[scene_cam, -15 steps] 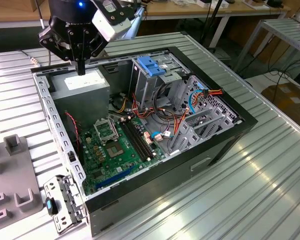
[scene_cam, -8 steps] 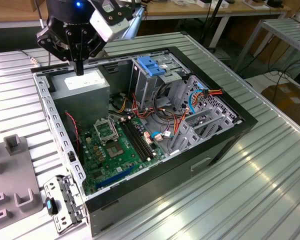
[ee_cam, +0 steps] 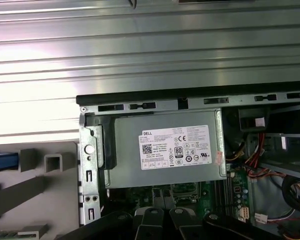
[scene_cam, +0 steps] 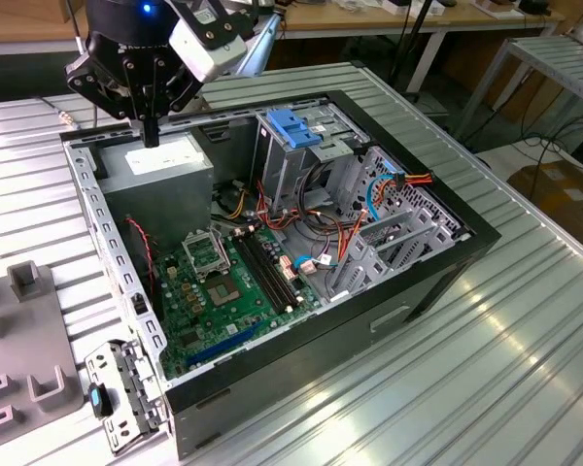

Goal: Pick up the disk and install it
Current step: 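Reach for the disk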

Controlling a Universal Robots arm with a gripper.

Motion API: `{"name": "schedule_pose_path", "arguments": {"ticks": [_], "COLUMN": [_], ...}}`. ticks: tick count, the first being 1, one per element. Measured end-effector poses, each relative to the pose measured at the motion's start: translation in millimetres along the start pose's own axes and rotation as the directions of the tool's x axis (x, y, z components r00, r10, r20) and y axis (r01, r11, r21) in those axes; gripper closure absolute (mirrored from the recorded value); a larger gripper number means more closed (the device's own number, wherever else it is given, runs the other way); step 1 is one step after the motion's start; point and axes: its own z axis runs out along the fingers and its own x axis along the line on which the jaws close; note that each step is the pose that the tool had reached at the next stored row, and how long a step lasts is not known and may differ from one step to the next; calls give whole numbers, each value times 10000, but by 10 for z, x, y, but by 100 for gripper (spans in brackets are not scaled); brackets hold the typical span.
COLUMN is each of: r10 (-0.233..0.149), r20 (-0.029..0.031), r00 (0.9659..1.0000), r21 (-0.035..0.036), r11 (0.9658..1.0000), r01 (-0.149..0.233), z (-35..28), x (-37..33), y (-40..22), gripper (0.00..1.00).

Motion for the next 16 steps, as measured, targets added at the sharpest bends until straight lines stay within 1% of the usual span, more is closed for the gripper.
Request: {"name": "schedule_pose_path", "arguments": {"ticks": [16], "r10": [0], "r20": [0], "r00": [10000], "r21": [0], "r11": [10000], "r01": [0], "z": [-1], "x": [46], "y": [-4], "gripper": [89]}}
